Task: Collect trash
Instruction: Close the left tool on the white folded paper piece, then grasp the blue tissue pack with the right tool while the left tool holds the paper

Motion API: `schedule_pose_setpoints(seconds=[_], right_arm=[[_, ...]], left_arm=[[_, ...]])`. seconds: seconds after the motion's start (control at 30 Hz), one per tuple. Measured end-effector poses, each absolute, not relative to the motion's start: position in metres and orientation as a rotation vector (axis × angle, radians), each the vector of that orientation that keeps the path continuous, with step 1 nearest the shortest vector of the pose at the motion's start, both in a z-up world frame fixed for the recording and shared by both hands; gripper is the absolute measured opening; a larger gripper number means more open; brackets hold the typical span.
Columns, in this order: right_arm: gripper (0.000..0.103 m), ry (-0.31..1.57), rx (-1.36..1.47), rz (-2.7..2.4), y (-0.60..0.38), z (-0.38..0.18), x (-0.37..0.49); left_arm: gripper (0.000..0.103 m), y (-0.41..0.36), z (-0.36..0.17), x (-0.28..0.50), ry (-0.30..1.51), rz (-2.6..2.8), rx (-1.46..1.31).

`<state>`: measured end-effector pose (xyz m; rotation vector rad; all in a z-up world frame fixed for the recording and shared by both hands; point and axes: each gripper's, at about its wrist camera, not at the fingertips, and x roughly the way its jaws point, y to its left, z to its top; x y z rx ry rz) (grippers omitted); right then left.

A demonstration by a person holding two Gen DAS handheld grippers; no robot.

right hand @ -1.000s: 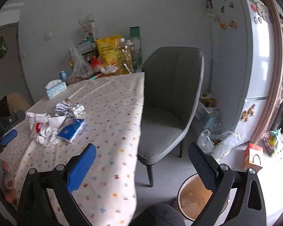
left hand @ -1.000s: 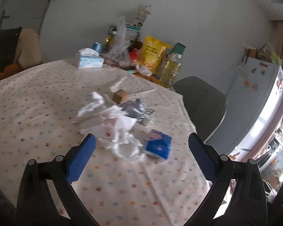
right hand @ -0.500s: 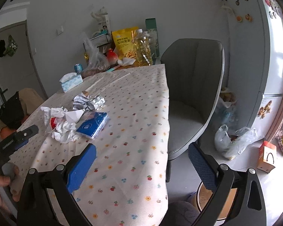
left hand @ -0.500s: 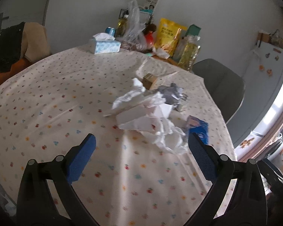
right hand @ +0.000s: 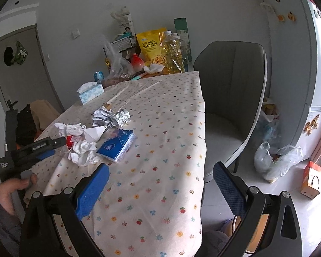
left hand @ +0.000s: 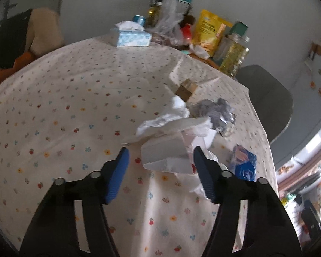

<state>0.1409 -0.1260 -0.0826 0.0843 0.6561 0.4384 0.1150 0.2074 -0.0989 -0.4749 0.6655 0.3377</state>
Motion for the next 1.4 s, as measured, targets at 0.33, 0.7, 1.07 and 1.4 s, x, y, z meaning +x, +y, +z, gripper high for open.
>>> schedule_pose_setpoints(seconds=[0.33,0.7,1.07,1.4], right_arm=[[0.095,0.672,0.081,0.454,-0.121,-0.084,0.143],[0.092,0.683,0.057,0.503,-0.095,-0.083,0.153],[0.078,0.74,0.024,0.556,-0.048,-0.095,0.175],[0.061,0.833,0.019,0.57,-0.017,-0.115,0.202]], left_arm=[[0.047,0.21,-0.11,0.128,0.701,0.295,-0.509],[0.046,0.212,-0.086,0.088,0.627,0.267,-0.497],[0.046,0.228,-0.067,0.064,0.56,0.324,-0.466],[0.046,0.226,-0.059,0.051,0.514,0.312,-0.461]])
